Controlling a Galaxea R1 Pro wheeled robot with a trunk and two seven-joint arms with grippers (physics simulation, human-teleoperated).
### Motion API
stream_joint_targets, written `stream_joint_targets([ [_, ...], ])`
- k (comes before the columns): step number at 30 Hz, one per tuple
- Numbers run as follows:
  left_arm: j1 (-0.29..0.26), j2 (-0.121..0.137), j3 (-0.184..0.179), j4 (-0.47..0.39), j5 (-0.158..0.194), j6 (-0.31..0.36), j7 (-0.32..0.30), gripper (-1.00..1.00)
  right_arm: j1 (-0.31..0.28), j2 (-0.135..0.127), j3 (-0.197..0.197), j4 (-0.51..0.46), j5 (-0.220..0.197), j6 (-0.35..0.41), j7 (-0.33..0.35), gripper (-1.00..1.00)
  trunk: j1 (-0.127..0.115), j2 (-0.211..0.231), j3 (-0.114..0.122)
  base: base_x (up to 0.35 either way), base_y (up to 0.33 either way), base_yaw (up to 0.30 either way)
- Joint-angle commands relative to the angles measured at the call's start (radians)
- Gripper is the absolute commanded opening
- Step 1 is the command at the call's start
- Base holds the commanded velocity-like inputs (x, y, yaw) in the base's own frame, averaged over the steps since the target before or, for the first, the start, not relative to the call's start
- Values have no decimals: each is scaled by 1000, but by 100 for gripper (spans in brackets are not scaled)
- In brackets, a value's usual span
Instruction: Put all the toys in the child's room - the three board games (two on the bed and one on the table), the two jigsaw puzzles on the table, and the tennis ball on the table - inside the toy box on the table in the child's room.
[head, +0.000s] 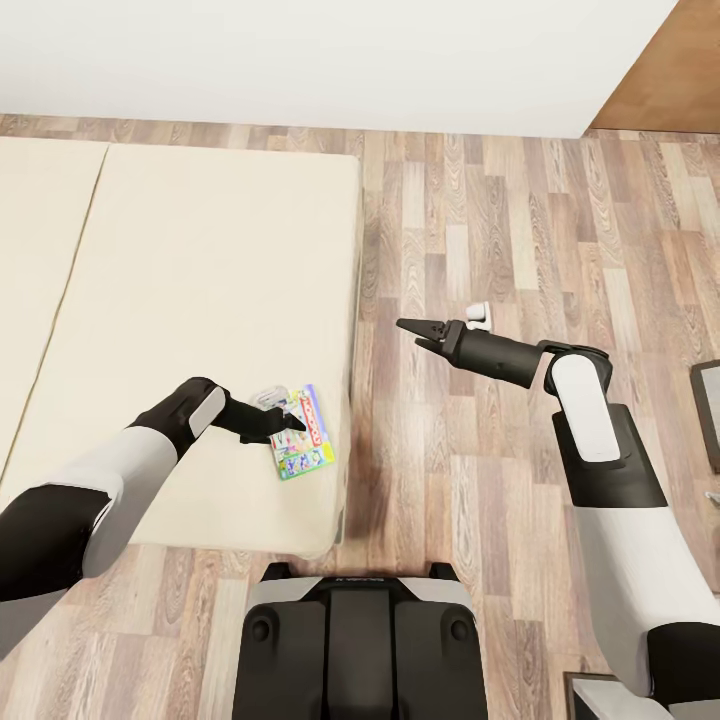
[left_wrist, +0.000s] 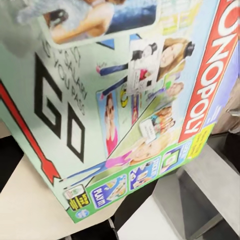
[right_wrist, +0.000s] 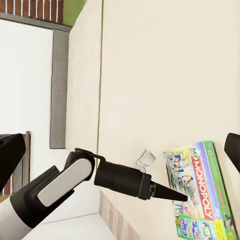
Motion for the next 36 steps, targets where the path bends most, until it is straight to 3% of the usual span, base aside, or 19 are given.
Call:
stream_joint_targets([
  [1,0,1,-7,-1,3,2,-4,100,-1,-1,0,0,10,2,10,100,0,-1,-1,-1,-9,0],
  [36,0,2,-8,-21,4,5,-4,100,-1,-1,0,0,10,2,10,100,0,-1,-1,-8,-53,0],
])
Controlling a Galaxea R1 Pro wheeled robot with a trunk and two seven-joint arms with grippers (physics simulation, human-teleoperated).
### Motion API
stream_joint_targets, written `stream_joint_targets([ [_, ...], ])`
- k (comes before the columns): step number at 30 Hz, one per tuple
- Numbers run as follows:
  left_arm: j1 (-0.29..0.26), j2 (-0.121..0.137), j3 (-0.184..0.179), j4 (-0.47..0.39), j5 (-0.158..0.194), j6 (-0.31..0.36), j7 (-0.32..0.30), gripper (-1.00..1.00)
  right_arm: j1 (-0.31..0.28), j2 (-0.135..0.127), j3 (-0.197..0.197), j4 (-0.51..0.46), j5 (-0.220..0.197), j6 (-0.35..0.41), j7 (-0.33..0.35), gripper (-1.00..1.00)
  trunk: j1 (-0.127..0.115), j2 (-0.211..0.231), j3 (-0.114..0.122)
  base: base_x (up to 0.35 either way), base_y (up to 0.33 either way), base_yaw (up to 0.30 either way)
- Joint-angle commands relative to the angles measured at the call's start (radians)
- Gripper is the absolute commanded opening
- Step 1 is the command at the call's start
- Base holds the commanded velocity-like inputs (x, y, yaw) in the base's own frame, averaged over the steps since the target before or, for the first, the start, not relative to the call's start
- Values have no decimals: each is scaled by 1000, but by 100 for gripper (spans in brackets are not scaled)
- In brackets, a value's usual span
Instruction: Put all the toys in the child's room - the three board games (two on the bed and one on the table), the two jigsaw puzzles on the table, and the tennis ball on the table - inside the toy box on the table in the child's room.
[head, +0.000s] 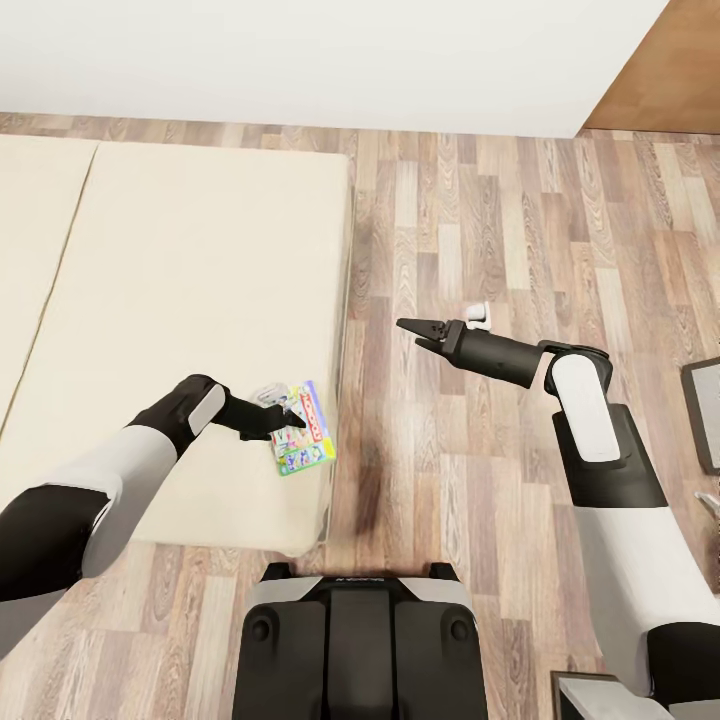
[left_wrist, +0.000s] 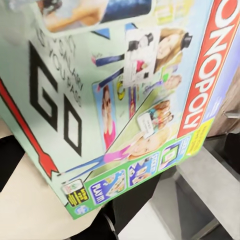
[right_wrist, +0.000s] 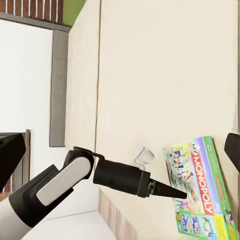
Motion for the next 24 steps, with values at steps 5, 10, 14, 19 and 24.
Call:
stream_joint_targets([
  [5,0,1,-6,-1,2,2,-4,100,-1,0,0,0,10,2,10,100,0,-1,-1,-63,-127,0],
  [10,0,1,-6,-1,2,2,-4,100,-1,-3,-1,0,10,2,11,100,0,-1,-1,-14,-29,0],
  [14,0,1,-6,-1,1,2,-4,100,-1,-3,-1,-1,10,2,11,100,0,-1,-1,-2,-5,0],
  [19,0,1,-6,-1,1,2,-4,100,-1,-1,0,0,10,2,10,100,0,-1,-1,0,-1,0],
  [24,0,1,-6,-1,1,2,-4,100,-1,-2,0,-1,10,2,11,100,0,-1,-1,0,0,0],
])
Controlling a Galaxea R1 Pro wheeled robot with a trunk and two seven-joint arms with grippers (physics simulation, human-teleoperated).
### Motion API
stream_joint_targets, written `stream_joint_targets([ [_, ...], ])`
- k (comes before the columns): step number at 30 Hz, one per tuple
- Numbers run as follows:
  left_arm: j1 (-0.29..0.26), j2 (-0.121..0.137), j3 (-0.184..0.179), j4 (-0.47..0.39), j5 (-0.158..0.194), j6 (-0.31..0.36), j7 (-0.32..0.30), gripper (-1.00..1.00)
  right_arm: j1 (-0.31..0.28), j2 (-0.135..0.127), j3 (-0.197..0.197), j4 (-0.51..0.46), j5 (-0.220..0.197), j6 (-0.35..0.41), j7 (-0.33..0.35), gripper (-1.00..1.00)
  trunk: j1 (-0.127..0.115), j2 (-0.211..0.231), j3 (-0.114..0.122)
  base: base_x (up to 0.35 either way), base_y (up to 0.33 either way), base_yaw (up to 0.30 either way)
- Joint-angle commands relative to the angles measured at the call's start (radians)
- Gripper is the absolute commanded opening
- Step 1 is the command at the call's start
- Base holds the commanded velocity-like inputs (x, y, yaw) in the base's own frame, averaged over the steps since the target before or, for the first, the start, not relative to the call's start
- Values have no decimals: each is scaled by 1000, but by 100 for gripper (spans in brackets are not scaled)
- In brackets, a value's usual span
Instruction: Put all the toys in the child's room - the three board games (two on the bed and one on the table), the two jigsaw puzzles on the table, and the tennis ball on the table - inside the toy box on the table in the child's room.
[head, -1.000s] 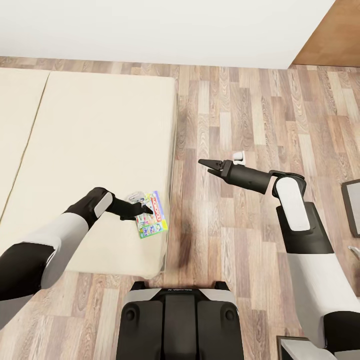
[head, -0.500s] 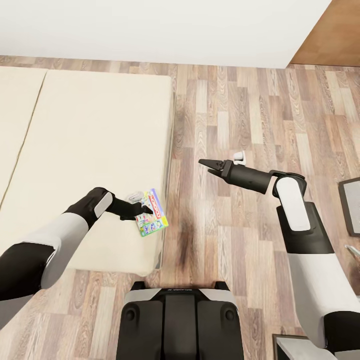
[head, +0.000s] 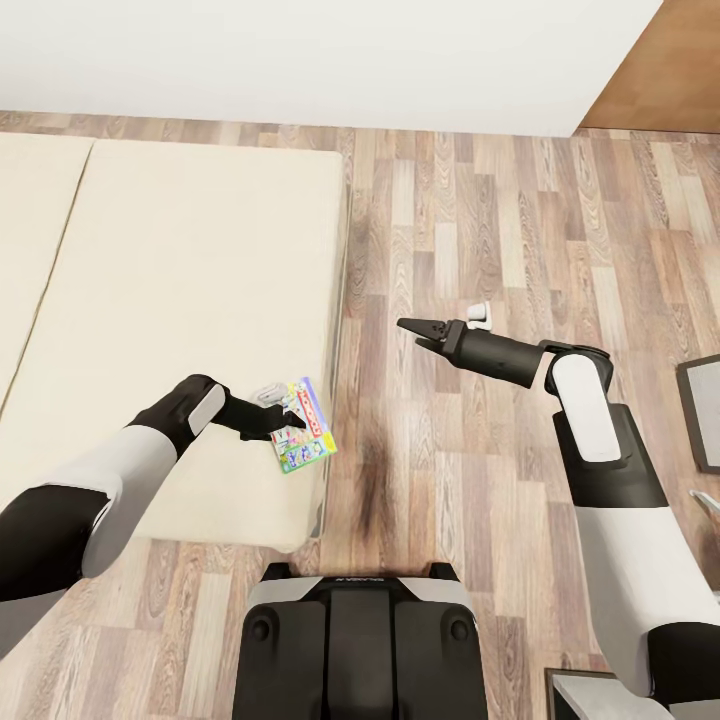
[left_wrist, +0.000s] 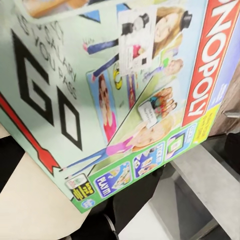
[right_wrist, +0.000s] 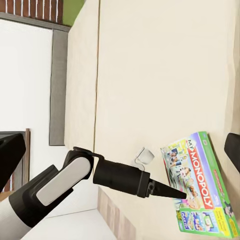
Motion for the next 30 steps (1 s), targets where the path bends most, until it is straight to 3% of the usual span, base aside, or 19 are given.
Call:
stream_joint_targets([
  [1,0,1,-6,-1,2,2,-4,100,-1,-1,0,0,10,2,10,100,0,-1,-1,0,0,0],
  [30,0,5,-8,-1,2,2,-3,100,-1,1,1,1,10,2,11,100,0,-1,-1,0,-29,0],
])
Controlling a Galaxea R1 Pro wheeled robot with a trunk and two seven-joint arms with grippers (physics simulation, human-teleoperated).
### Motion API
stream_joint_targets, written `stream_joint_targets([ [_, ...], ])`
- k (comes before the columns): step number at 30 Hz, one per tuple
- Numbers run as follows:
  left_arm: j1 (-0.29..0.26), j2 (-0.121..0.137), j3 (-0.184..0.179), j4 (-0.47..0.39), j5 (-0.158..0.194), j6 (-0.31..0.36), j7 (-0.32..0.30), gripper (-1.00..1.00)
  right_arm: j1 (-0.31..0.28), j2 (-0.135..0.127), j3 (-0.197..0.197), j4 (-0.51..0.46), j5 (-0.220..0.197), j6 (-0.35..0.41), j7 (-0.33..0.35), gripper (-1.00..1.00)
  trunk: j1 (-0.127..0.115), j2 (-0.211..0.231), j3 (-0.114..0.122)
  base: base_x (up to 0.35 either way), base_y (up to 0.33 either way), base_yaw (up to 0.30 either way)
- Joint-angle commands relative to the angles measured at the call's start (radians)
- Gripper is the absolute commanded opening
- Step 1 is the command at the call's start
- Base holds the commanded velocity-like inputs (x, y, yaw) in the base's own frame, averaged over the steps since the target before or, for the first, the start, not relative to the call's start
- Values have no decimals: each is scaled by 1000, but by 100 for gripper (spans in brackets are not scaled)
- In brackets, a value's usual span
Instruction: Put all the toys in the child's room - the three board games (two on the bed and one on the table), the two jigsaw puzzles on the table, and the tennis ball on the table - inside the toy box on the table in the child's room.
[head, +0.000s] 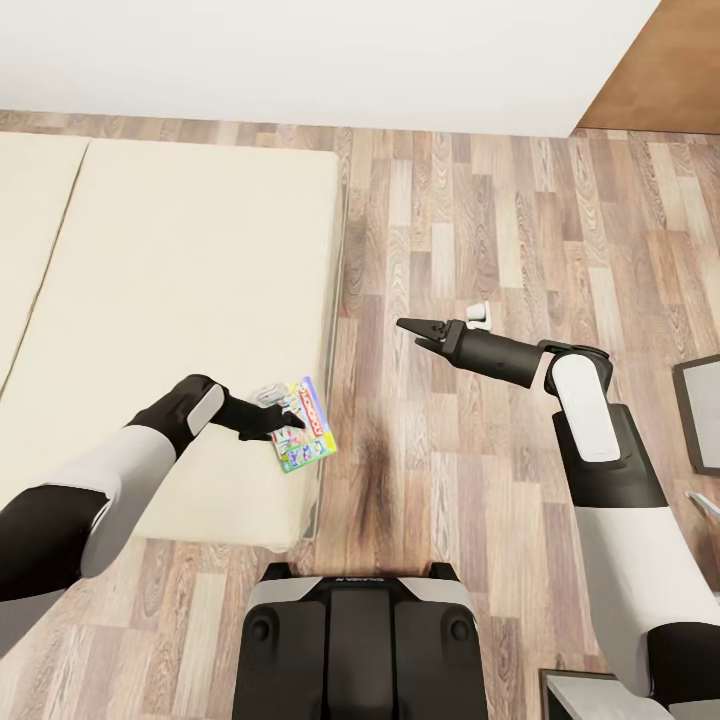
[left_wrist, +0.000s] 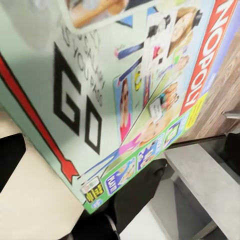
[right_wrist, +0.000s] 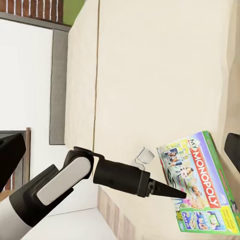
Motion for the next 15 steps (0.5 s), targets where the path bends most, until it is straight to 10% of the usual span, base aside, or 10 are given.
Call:
stream_joint_targets([
  [1,0,2,-7,-1,1,2,-4,100,-1,0,0,0,10,2,10,100,0,-1,-1,0,0,0],
  [15,0,26,-12,-2,-3,1,6,100,-1,-3,-1,1,11,2,10,100,0,-1,-1,0,0,0],
])
